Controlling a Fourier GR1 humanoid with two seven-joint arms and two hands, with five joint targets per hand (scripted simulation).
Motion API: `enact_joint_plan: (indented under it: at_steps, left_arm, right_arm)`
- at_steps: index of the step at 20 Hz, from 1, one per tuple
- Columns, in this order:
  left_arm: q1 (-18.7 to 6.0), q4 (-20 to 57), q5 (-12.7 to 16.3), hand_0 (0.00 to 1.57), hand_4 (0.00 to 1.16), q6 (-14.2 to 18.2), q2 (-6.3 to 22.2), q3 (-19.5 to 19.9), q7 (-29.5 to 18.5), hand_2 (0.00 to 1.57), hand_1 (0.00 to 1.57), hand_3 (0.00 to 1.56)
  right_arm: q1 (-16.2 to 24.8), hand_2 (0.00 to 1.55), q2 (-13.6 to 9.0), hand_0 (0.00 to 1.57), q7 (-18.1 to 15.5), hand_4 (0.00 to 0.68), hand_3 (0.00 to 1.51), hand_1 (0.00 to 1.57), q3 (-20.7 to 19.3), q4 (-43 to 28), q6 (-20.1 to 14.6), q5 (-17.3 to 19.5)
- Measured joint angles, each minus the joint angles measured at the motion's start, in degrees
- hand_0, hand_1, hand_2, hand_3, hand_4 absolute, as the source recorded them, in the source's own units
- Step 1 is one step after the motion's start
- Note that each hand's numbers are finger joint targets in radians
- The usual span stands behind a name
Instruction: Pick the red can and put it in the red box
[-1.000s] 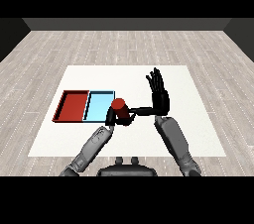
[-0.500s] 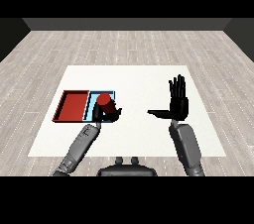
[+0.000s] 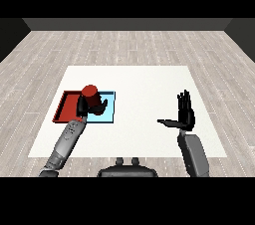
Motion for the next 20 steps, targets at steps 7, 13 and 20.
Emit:
enact_joint_plan:
  at_steps: [7, 13, 20]
  left_arm:
    - [-6.5, 12.69, -2.79, 1.54, 1.08, -2.69, 5.67, 5.98, 2.27, 1.52, 1.54, 1.45]
    - [-9.3, 30.2, -2.65, 1.57, 1.09, -4.87, 8.72, 11.89, -1.45, 1.57, 1.57, 1.49]
    - [-14.33, 53.15, -4.47, 1.41, 1.0, -3.75, 8.96, 16.05, -6.92, 1.41, 1.41, 1.38]
  right_arm:
    - [3.02, 0.0, 1.43, 0.0, -2.9, 0.0, 0.0, 0.0, -0.22, 4.56, 1.65, 0.39]
    - [1.99, 0.0, 1.22, 0.0, -4.13, 0.0, 0.0, 0.0, -0.94, 7.32, 2.17, 1.34]
    - [-0.16, 0.0, 1.51, 0.0, -7.2, 0.0, 0.0, 0.0, -1.69, 10.23, 3.22, 2.09]
